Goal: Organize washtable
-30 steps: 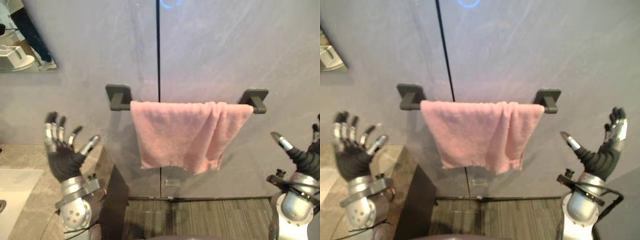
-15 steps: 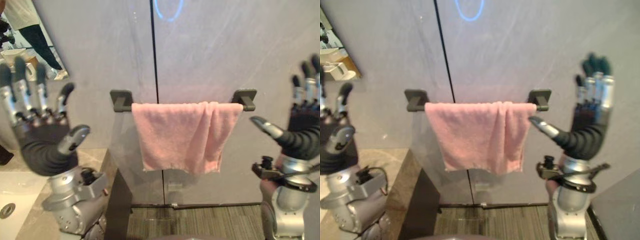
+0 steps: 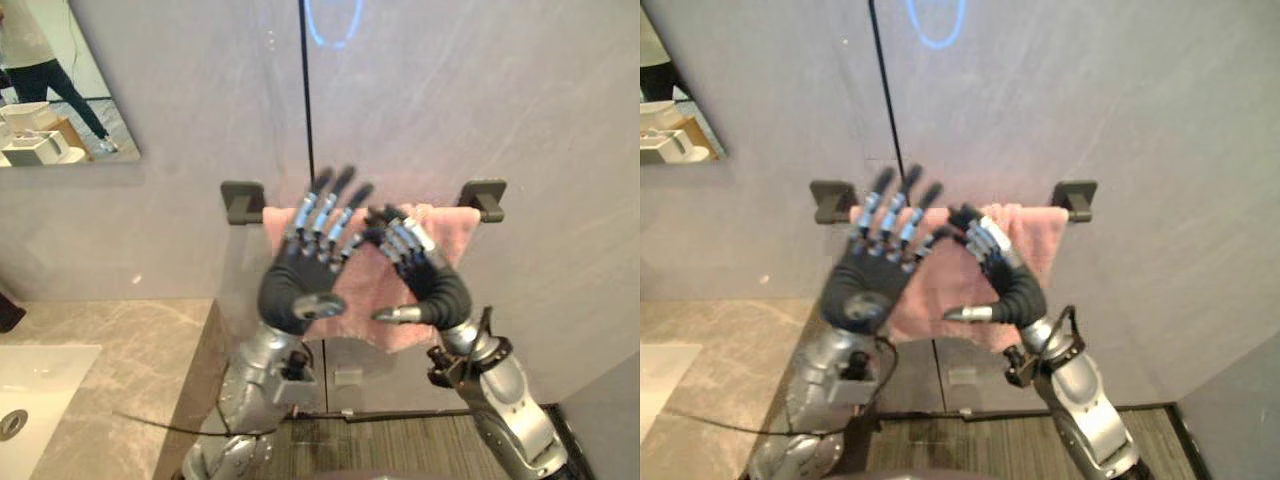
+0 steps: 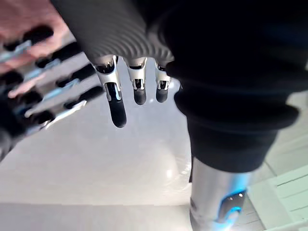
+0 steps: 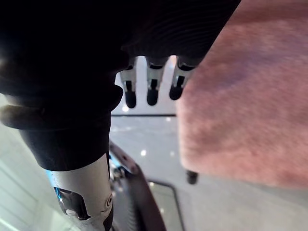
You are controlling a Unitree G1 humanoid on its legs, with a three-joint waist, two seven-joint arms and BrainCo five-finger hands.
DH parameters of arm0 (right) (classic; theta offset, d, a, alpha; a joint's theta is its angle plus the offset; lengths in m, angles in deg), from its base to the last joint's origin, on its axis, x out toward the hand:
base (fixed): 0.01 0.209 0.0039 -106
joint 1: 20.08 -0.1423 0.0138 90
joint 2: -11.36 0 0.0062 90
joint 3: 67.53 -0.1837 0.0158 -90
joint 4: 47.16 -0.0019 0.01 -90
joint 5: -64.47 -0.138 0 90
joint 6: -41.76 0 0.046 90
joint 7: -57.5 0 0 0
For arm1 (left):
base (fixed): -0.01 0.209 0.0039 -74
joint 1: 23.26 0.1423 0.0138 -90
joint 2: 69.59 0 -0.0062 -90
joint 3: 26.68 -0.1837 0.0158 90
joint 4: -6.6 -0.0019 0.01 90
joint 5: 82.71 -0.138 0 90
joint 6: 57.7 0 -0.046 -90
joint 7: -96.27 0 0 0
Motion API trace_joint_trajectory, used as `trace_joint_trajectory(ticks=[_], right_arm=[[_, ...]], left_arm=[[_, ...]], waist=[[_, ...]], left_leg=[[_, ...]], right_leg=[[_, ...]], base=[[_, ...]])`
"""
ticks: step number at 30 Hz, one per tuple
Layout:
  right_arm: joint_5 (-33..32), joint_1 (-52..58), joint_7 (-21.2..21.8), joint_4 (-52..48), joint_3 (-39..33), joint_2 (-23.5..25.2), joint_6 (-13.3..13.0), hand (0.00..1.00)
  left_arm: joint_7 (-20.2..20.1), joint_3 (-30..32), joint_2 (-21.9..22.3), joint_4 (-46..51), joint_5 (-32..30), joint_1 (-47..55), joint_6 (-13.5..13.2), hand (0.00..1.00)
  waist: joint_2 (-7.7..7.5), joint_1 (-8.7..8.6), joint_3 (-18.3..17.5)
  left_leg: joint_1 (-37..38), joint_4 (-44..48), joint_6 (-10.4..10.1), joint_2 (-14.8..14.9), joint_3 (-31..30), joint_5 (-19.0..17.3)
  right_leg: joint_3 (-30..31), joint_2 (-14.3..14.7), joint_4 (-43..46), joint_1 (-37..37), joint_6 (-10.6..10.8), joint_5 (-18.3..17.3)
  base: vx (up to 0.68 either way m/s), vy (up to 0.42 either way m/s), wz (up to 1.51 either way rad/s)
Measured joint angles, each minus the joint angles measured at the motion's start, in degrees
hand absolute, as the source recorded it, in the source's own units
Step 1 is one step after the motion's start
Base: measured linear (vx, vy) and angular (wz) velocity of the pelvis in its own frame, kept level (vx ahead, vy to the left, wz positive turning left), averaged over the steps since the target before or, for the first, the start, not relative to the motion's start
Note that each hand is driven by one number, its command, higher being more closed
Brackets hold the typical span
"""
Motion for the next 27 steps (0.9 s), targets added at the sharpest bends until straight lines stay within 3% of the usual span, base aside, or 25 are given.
trace_joint_trajectory(ticks=[6, 14, 23, 27], right_arm=[[2.5, 0.2, 2.5, 8.0, 3.4, -2.3, 2.5, 0.0], [13.6, 0.2, 1.0, 16.5, 3.3, -2.3, 2.8, 0.0], [22.3, -1.6, -3.3, 24.4, -0.4, 1.8, 3.9, 0.0], [23.0, -3.7, -4.3, 26.6, -2.5, 3.2, 4.0, 0.0]], left_arm=[[-4.8, -4.8, -1.5, -7.5, 2.6, -0.3, 3.9, 0.0], [-4.9, -5.6, -1.2, -13.4, -0.9, -0.4, 5.1, 0.0], [-2.2, 2.7, 2.3, -20.6, -9.4, -0.4, 5.0, 0.0], [-1.7, 4.7, 2.7, -22.7, -11.8, -0.9, 5.0, 0.0]], waist=[[-0.22, 0.0, 0.8], [-0.2, -0.02, 1.7], [-0.3, -0.07, 2.6], [-0.42, -0.04, 3.2]], left_leg=[[0.0, -0.1, 0.0, 0.0, 0.2, 0.0], [-0.8, -0.2, 0.0, -0.1, 0.3, 0.0], [-2.0, -0.1, 0.0, -0.1, 0.3, 0.0], [-2.3, -0.2, 0.0, -0.1, 0.4, 0.0]], right_leg=[[0.1, 0.0, 0.0, -0.1, 0.0, 0.0], [0.0, 0.0, 0.0, -1.1, 0.0, 0.0], [0.0, -0.1, -0.2, -2.2, 0.0, 0.0], [0.1, -0.1, -0.3, -2.6, 0.0, 0.0]], base=[[0.0, 0.0, 0.0], [0.0, 0.0, 0.0], [0.0, 0.0, 0.0], [0.0, -0.002, -0.01]])
